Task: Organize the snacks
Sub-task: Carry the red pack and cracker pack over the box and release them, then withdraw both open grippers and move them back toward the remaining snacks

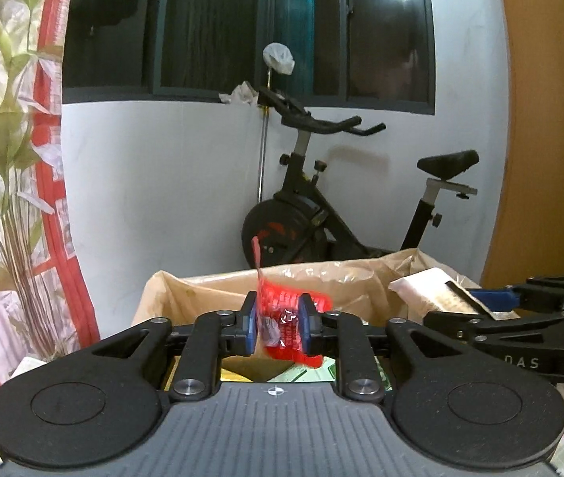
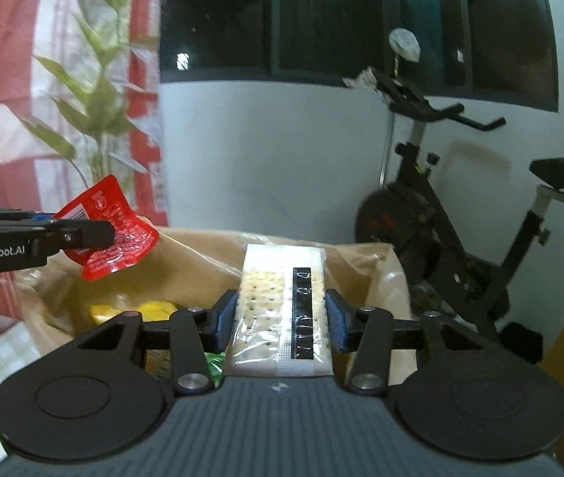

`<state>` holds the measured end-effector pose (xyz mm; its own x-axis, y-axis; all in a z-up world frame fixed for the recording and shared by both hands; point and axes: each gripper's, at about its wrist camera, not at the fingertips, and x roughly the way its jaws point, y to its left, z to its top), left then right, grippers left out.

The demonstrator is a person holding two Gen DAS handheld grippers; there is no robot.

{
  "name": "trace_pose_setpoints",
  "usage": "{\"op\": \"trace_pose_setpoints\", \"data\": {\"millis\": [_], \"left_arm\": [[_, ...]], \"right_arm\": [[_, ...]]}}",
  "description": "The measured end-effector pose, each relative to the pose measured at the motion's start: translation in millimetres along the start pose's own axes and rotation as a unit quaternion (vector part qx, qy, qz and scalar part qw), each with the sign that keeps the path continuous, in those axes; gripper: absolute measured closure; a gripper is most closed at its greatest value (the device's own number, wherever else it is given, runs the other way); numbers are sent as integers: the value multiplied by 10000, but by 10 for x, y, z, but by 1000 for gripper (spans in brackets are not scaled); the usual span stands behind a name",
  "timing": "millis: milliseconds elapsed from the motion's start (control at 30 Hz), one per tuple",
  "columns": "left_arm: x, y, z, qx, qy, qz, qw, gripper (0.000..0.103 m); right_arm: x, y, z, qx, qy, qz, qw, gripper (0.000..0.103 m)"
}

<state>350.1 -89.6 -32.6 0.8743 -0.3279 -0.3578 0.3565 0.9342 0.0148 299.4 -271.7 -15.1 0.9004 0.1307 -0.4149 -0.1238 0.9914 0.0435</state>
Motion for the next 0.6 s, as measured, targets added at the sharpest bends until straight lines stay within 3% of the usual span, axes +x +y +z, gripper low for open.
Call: {"op": "trace_pose_setpoints", "data": {"millis": [67,133,300,600], "left_arm": [[-8,16,-20,1,23,39,10000,48],[-66,52,-50,-7,-36,115,9999,33],[-202,149,-58,-155,28,194,9997,26],[-615,304,-122,-175,13,193,9997,19]], "right_arm": [[18,-20,-17,-7,70,-63,10000,54],[7,-47,-42,33,104,-89,9999,52],[-76,-64,-64,112,70,-81,9999,43],[-358,60,-119,52,-39,110,9999,38]]}}
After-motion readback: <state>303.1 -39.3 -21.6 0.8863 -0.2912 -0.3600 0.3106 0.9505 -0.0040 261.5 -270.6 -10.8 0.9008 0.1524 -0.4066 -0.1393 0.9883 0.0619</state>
